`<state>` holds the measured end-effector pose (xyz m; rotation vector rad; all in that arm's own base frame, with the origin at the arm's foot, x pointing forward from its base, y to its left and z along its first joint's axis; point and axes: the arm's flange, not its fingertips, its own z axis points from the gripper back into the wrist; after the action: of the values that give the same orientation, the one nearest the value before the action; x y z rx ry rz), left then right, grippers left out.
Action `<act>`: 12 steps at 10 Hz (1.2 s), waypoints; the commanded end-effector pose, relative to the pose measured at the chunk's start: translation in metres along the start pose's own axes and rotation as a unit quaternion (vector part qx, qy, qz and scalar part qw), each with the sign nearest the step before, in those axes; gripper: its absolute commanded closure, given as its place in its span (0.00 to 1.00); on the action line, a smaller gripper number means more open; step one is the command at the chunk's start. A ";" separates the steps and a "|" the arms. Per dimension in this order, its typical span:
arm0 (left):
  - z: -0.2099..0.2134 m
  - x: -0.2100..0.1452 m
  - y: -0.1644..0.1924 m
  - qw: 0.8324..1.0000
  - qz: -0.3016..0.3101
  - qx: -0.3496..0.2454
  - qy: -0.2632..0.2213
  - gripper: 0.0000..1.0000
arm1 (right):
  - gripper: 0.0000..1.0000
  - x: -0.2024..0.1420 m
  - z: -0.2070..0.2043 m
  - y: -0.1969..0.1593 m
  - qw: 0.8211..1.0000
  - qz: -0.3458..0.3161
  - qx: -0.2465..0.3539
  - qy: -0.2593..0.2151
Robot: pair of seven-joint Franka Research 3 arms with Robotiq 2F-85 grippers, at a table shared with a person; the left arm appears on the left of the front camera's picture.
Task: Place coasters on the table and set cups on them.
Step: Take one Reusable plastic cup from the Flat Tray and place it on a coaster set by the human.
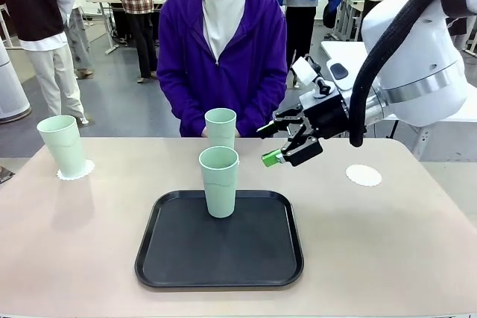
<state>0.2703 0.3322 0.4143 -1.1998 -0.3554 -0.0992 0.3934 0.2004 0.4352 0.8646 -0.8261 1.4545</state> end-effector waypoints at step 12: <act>0.002 -0.001 -0.002 1.000 -0.001 -0.002 -0.002 0.00 | 0.00 -0.107 -0.017 -0.054 0.991 -0.046 0.009 -0.128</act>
<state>0.2701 0.3324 0.4142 -1.1998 -0.3557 -0.0986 0.4455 0.1557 0.3395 1.1002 -0.8979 1.2954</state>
